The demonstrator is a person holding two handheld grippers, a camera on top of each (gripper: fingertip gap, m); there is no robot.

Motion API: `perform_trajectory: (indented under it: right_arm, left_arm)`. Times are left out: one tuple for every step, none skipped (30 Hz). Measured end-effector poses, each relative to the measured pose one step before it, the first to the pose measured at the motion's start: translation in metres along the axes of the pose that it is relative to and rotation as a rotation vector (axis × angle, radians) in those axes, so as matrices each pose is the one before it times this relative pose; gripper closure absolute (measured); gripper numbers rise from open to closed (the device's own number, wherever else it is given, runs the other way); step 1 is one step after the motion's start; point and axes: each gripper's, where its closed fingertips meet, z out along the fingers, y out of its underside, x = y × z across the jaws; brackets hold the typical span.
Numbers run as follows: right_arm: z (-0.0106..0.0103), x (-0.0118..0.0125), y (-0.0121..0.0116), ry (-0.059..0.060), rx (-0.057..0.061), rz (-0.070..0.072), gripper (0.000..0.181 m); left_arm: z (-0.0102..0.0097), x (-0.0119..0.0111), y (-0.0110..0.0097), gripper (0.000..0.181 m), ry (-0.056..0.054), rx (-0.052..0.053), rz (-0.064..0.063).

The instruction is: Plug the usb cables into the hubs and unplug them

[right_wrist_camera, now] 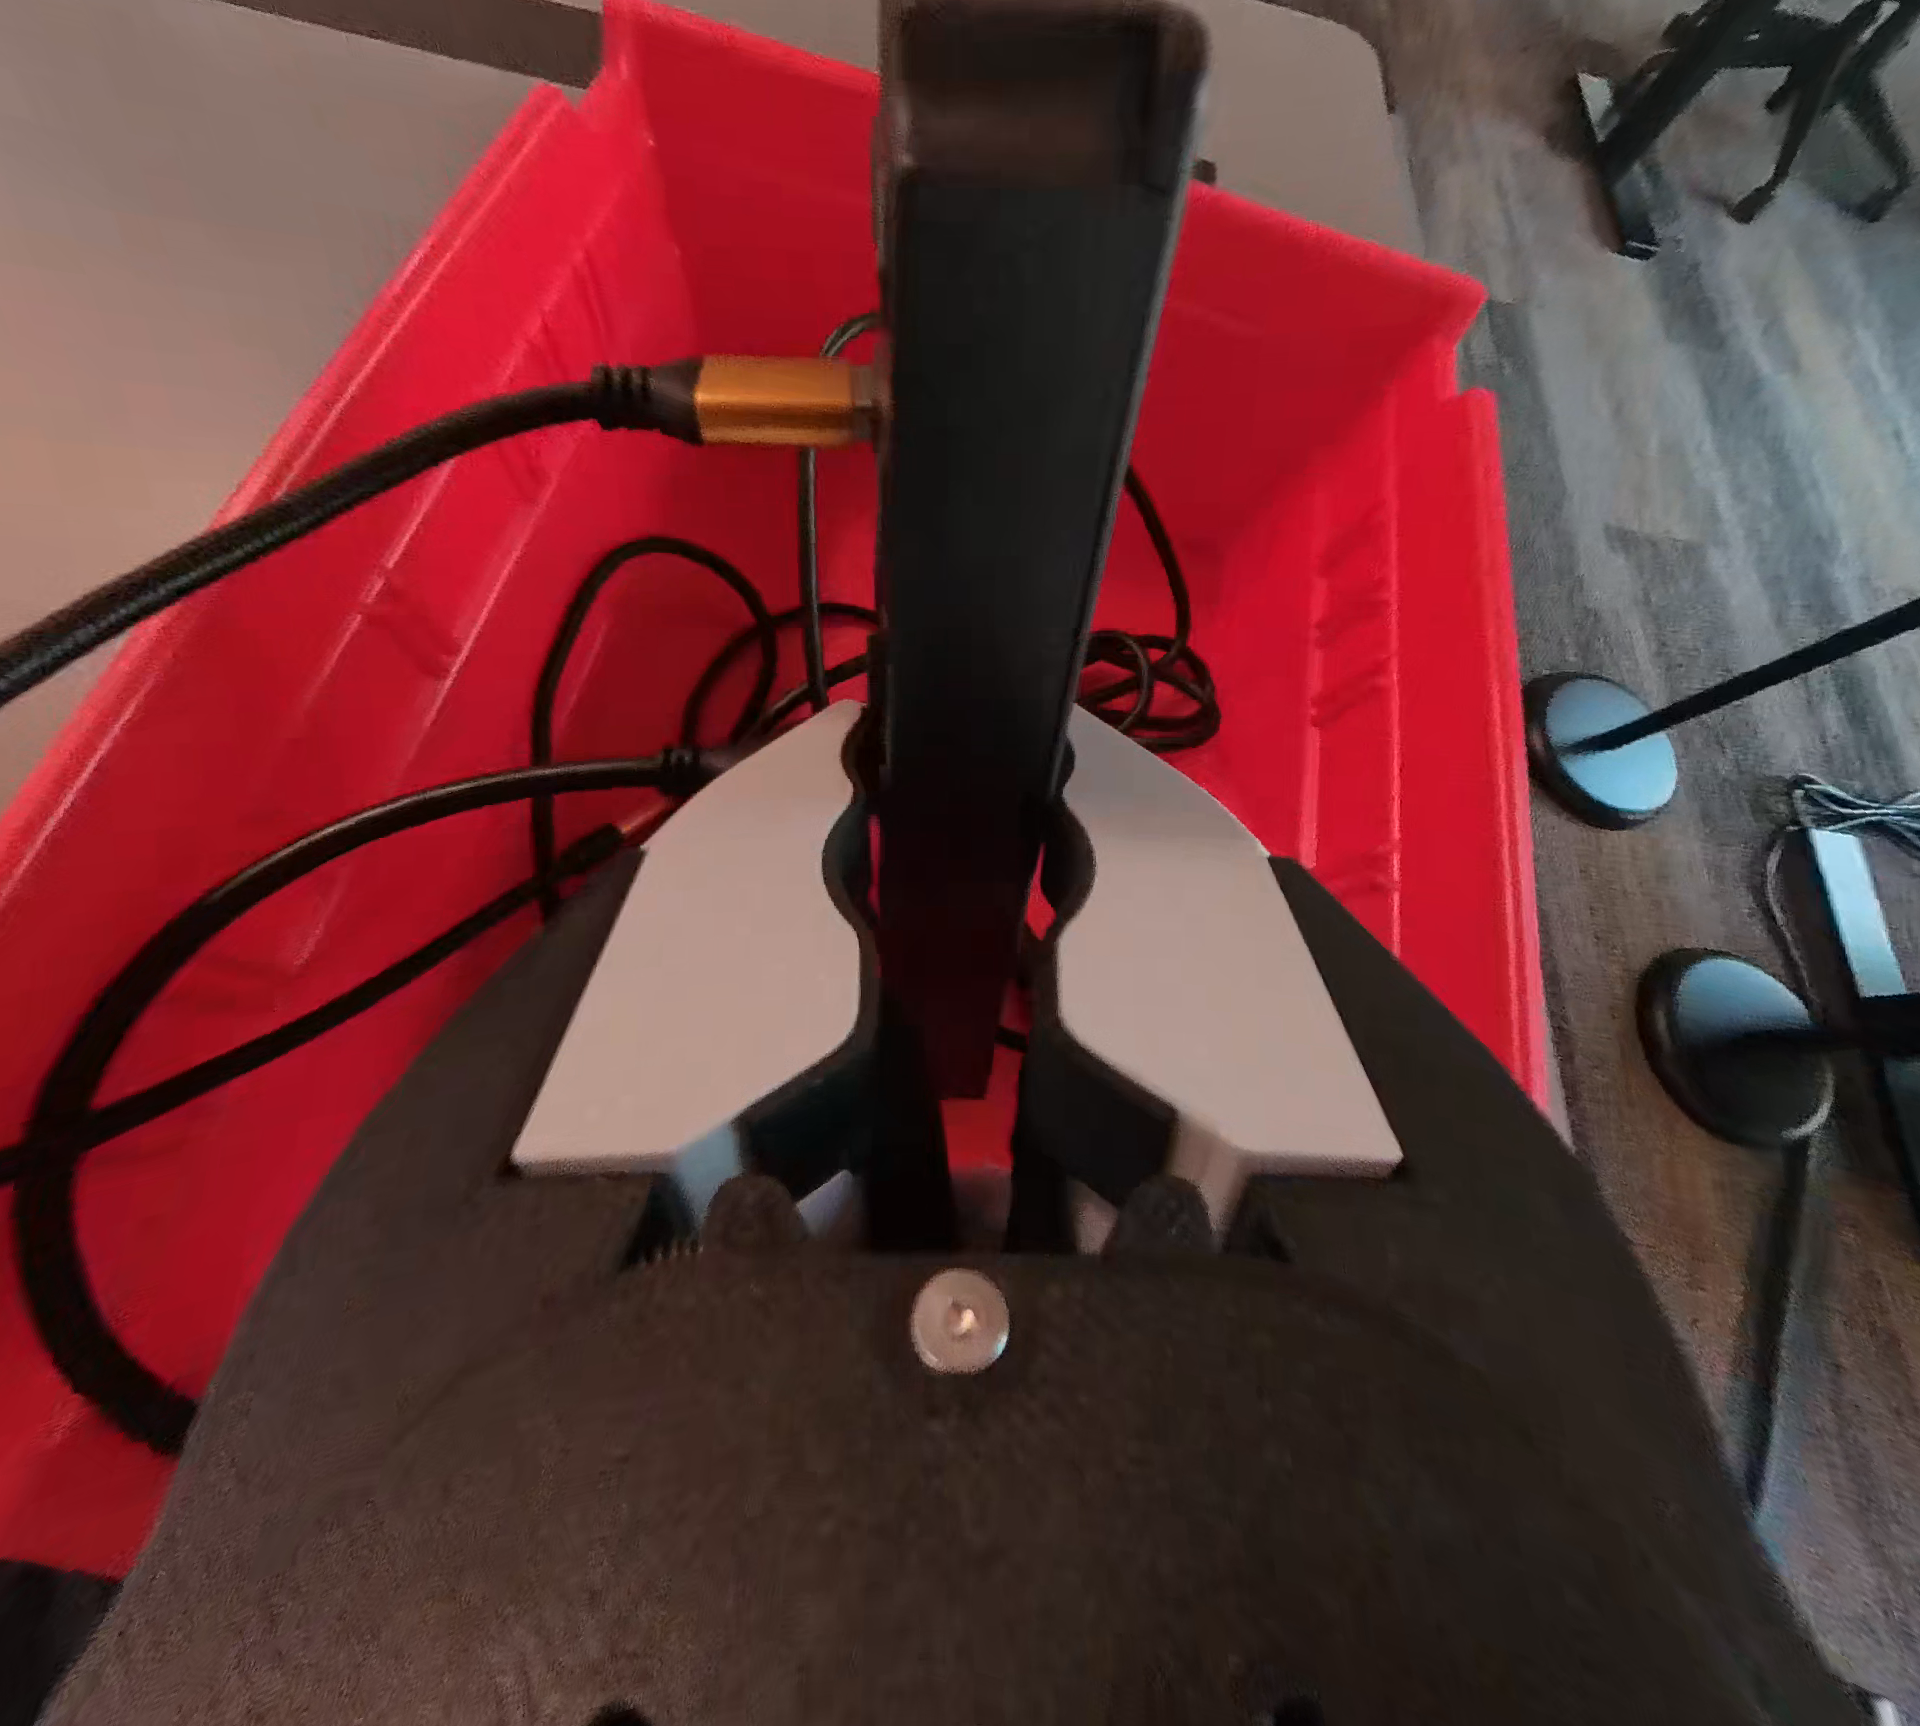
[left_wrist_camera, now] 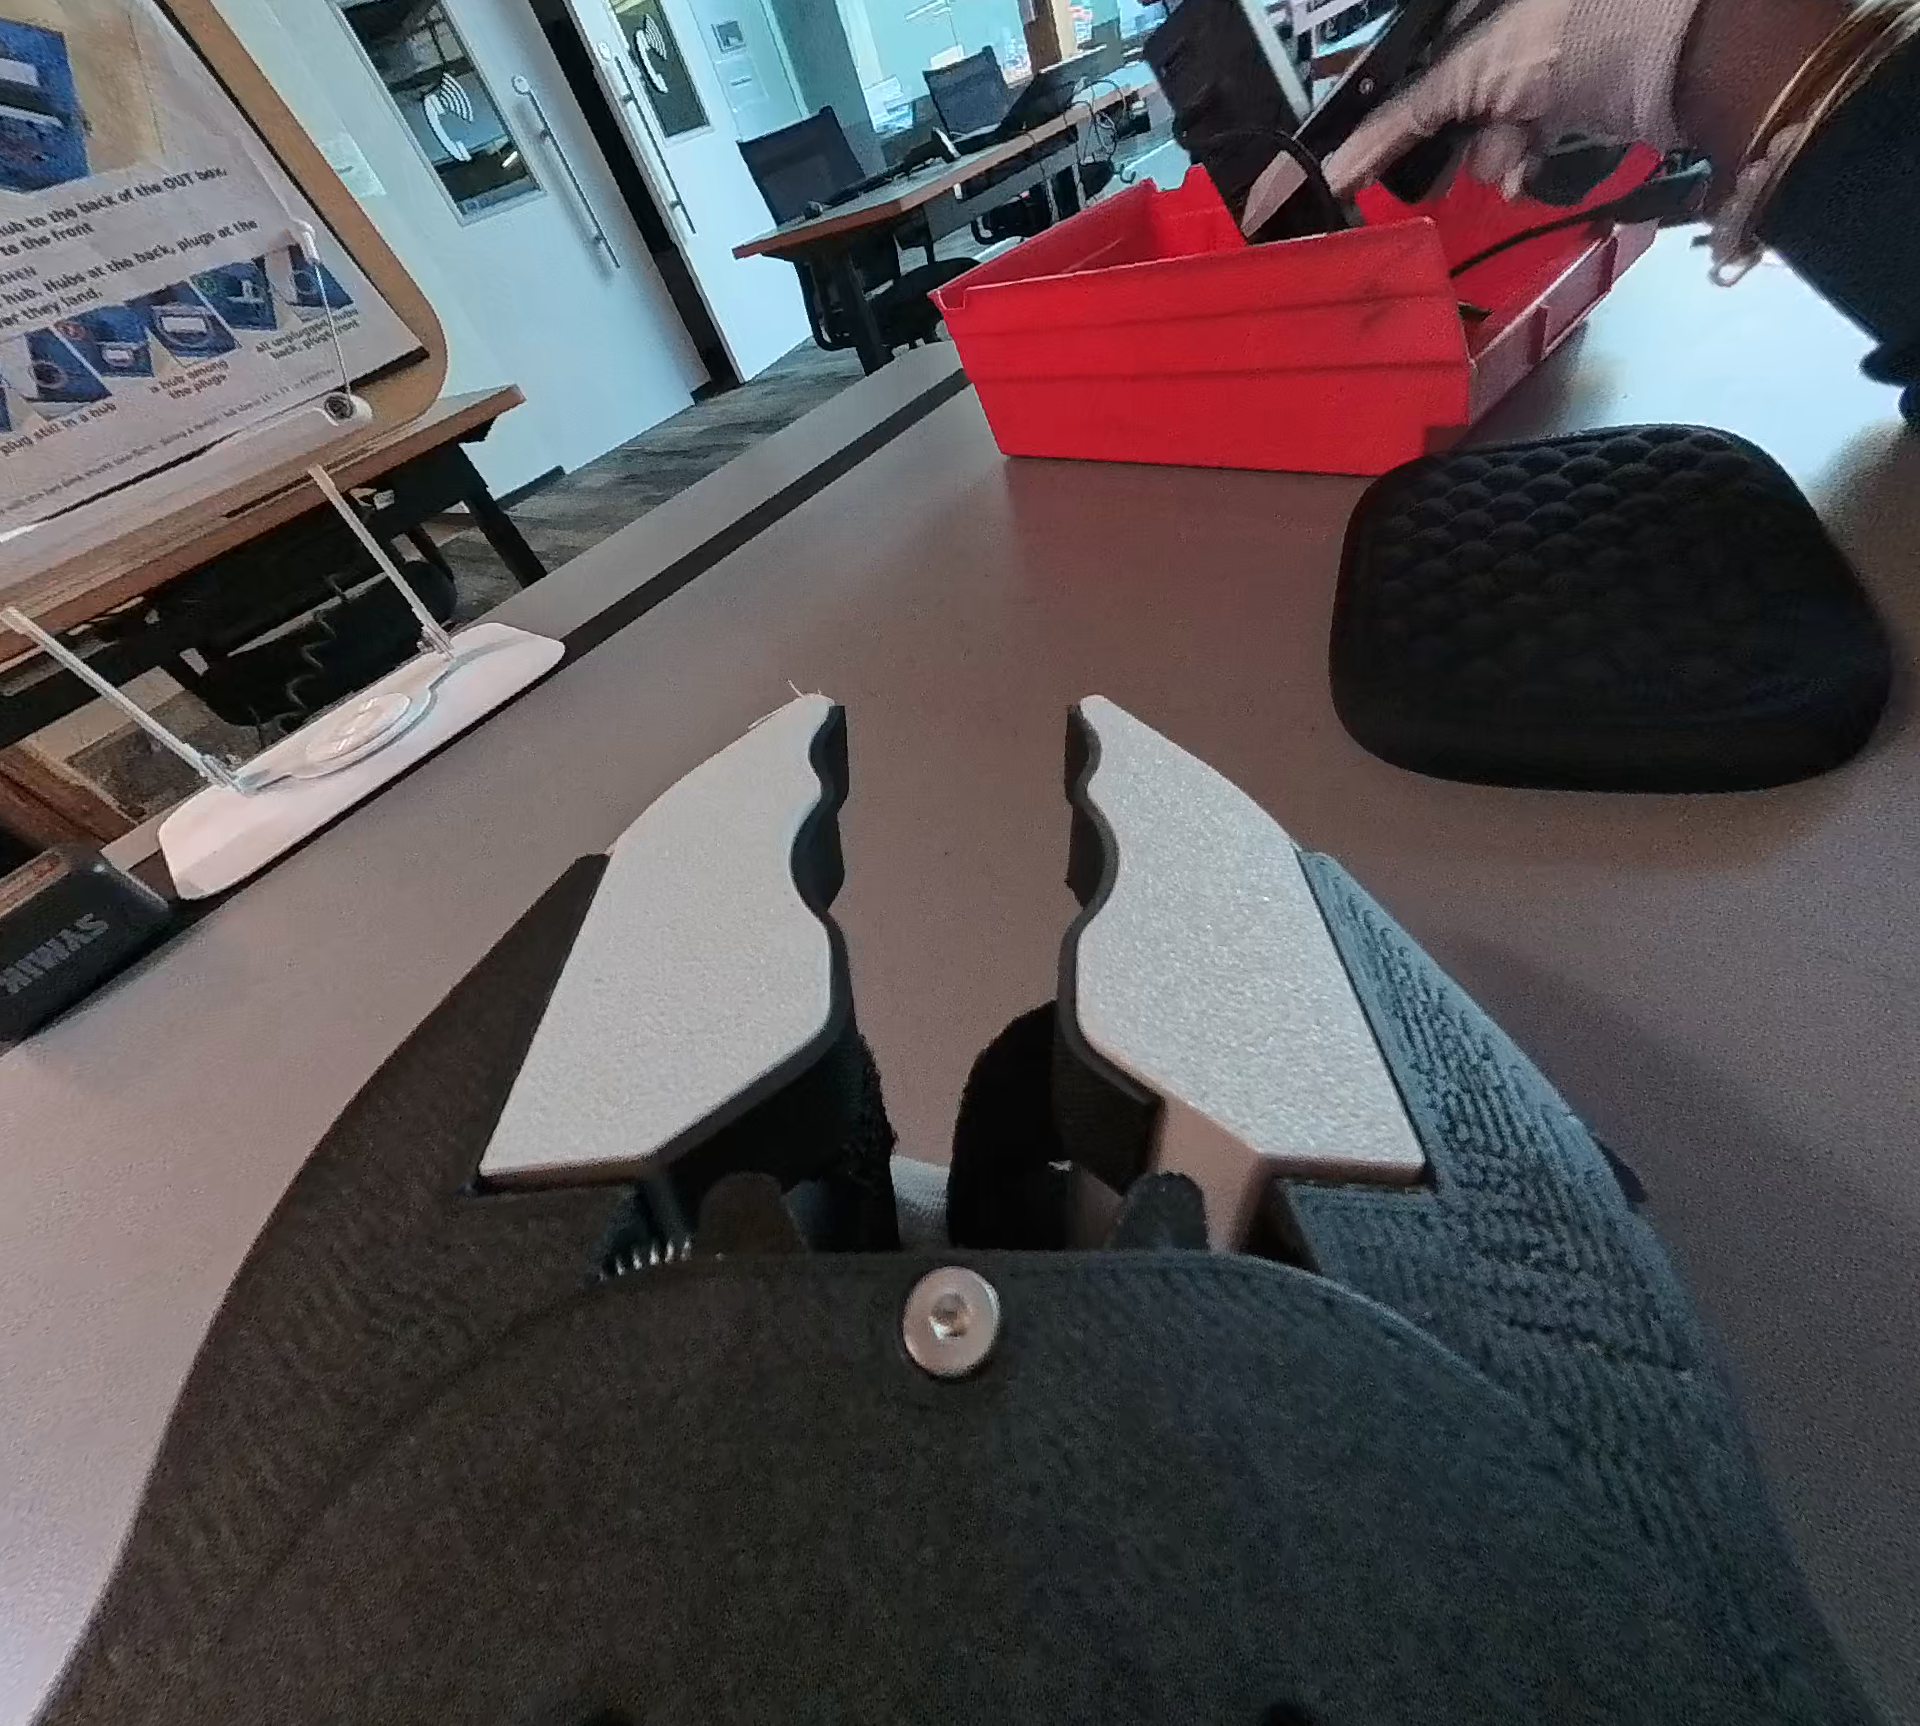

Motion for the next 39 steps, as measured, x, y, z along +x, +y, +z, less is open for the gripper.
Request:
perform_trajectory:
  right_arm:
    - [0.00006,-0.00202,0.00015,-0.0152,-0.0023,0.0131,0.151]
    - [-0.00096,0.00006,-0.00028,-0.0016,-0.0062,0.0098,0.15]
    - [-0.00152,-0.00015,-0.00056,-0.0004,-0.0031,-0.0018,0.141]
    - [-0.00243,-0.0026,-0.00158,-0.0138,0.0035,-0.0064,0.129]
    - [-0.00312,-0.00113,-0.00197,-0.003,0.0028,-0.0043,0.116]
    - [-0.0042,0.00071,-0.00265,0.0087,0.0039,-0.0082,0.109]
    - [-0.00541,0.0006,-0.00432,0.0087,0.0154,-0.014,0.098]
    - [-0.00659,0.00074,-0.00537,0.0071,0.0242,-0.0129,0.093]
    - [-0.00709,0.00113,-0.00563,0.0051,0.0296,-0.0021,0.088]
    - [-0.00737,0.00133,-0.00503,-0.0004,0.0274,0.0081,0.086]
    - [-0.00714,0.00192,-0.00418,-0.0036,0.0236,0.0143,0.085]
    - [-0.00714,0.00308,-0.00312,-0.0005,0.0204,0.0177,0.085]
    - [-0.00692,0.00558,-0.00159,0.0103,0.0135,0.0193,0.087]
    - [-0.00661,0.00847,0.00063,0.0238,0.0029,0.023,0.089]
    - [-0.00603,0.01074,0.00307,0.0348,-0.0094,0.0242,0.09]
    - [-0.00498,0.01305,0.00572,0.0464,-0.0216,0.02,0.092]
    - [-0.00346,0.01389,0.0081,0.0495,-0.0333,0.0136,0.095]
    - [-0.00154,0.01206,0.01027,0.0359,-0.0437,0.0107,0.094]
    - [0.00054,0.00989,0.01189,0.0227,-0.0532,0.0151,0.094]
    - [0.00245,0.00638,0.013,0.0033,-0.0596,0.0147,0.092]
    - [0.0035,0.00391,0.01198,-0.0072,-0.0548,0.0101,0.09]
    - [0.0038,0.00161,0.00955,-0.0138,-0.0423,0.0018,0.09]
    - [0.0044,-0.00225,0.00888,-0.0323,-0.0398,-0.004,0.093]
    - [0.00542,-0.00583,0.00889,-0.0495,-0.0451,-0.0065,0.093]
    - [0.00664,-0.00831,0.00806,-0.0595,-0.0443,-0.011,0.093]
    - [0.00757,-0.00926,0.00679,-0.0615,-0.0394,-0.0173,0.096]
    - [0.00713,-0.0034,0.00496,-0.0193,-0.0355,-0.0183,0.096]
    - [0.00132,0.0099,0.00102,0.0715,-0.0147,-0.0174,0.11]
    - [-0.00018,0.00231,-0.00052,0.0209,-0.0013,-0.0028,0.121]
    - [-0.00097,-0.00133,-0.00128,-0.0073,0.0063,-0.0014,0.129]
    - [-0.00055,-0.00078,-0.00008,-0.0078,0.0059,-0.0056,0.14]
    - [0.00055,0.00001,0.00059,-0.0066,0.0029,-0.0051,0.149]
    - [0.00113,-0.00022,-0.00036,-0.0124,0.0085,-0.0019,0.154]
    - [0.001,-0.00041,-0.00071,-0.0167,0.0093,0.0058,0.157]
    - [0.00048,0.00008,-0.00028,-0.0128,0.0059,0.0058,0.162]
    - [0.00066,0.00036,0.00022,-0.005,0.0024,-0.0095,0.163]
    - [0.00052,0.00079,-0.00013,0.0034,0.0063,-0.027,0.165]
    - [0.00052,0.0004,-0.00063,0.0027,0.009,-0.0263,0.165]
    - [0.00044,0.00016,-0.00093,-0.0016,0.0091,-0.0075,0.165]
  left_arm:
    - [-0.00028,0.00003,-0.00044,0.142,0.0001,0.0032,-0.0012]
    - [-0.00031,0.00007,-0.00023,0.142,0.0014,0.0022,-0.0033]
    - [-0.0002,0.00023,-0.00011,0.142,0.0023,0.0011,-0.0037]
    - [-0.00033,0.00012,0.00008,0.142,0.0014,0.0005,-0.0034]
    - [-0.00048,-0.00007,-0.00004,0.142,0.0,0.0013,-0.0023]
    - [-0.00051,-0.00012,-0.00008,0.142,-0.0009,0.0022,-0.0015]
    - [-0.00043,-0.0001,-0.00025,0.142,0.0001,0.0022,-0.0021]
    - [-0.00028,0.00017,-0.00008,0.142,0.0014,0.0014,-0.003]
    - [-0.00014,0.00008,0.00018,0.142,0.0014,0.0002,-0.0024]
    - [-0.00014,0.00015,0.00025,0.142,0.0012,-0.0009,-0.001]
    - [0.00001,0.00008,0.00025,0.142,0.0004,-0.0013,0.0001]
    - [0.00002,0.00008,0.00019,0.142,-0.0001,-0.001,0.0005]
    - [-0.00011,-0.00009,0.0001,0.142,-0.0011,-0.0002,0.0009]
    - [-0.0001,0.00004,-0.00008,0.142,-0.0006,0.0003,0.0009]
    - [-0.00006,0.0,0.00001,0.142,-0.0006,0.0005,0.0006]
    - [0.00008,0.00007,-0.00003,0.142,-0.0001,-0.0001,0.0003]
    - [0.00013,0.00009,0.00011,0.142,0.0007,-0.001,0.0002]
    - [0.00012,0.00007,0.00023,0.142,0.0005,-0.0012,0.0005]
    - [0.00006,0.00019,-0.00003,0.142,0.0004,-0.0003,0.0008]
    - [0.00003,0.00002,-0.0001,0.142,-0.0002,0.0006,0.0008]
    - [0.00001,-0.00008,-0.00002,0.142,-0.0004,0.0001,0.0005]
    - [0.00001,0.00011,-0.00001,0.142,0.0006,0.0001,-0.0005]
    - [0.00008,0.00015,0.00001,0.142,0.001,-0.0002,-0.0003]
    - [0.00005,0.00007,0.00004,0.142,0.0002,-0.0006,0.0008]
    - [0.00007,0.00008,0.0001,0.142,0.0001,-0.0004,0.0009]
    - [-0.00003,0.00016,0.00002,0.142,0.0008,-0.0003,0.0005]
    - [0.00006,0.00017,0.00013,0.142,0.0006,-0.0005,0.0005]
    - [-0.00004,0.0001,0.00004,0.142,0.0004,-0.0005,0.0006]
    - [0.00001,-0.00002,-0.00002,0.142,0.0,0.0001,0.0003]
    - [-0.00008,0.00007,0.00008,0.142,0.0004,0.0002,0.0001]
    - [-0.00003,0.00001,0.00006,0.142,-0.0001,-0.0005,-0.0003]
    - [0.00002,-0.00006,0.0,0.142,0.0,0.0002,-0.0006]
    - [0.00002,0.0001,-0.00014,0.142,0.0008,0.0004,-0.0004]
    - [-0.00011,0.00001,-0.00002,0.142,-0.0001,0.0,0.0008]
    - [0.0,0.00008,0.00003,0.142,-0.0006,0.0001,0.0009]
    - [0.00001,0.00003,-0.00002,0.142,0.0002,0.0002,0.0]
    - [0.00007,0.00009,0.00005,0.142,0.0006,-0.0005,-0.0001]
    - [0.00014,0.00018,0.00003,0.142,0.0007,-0.0006,0.0004]
    - [0.0002,0.00009,-0.00003,0.142,0.0007,0.0001,0.0002]
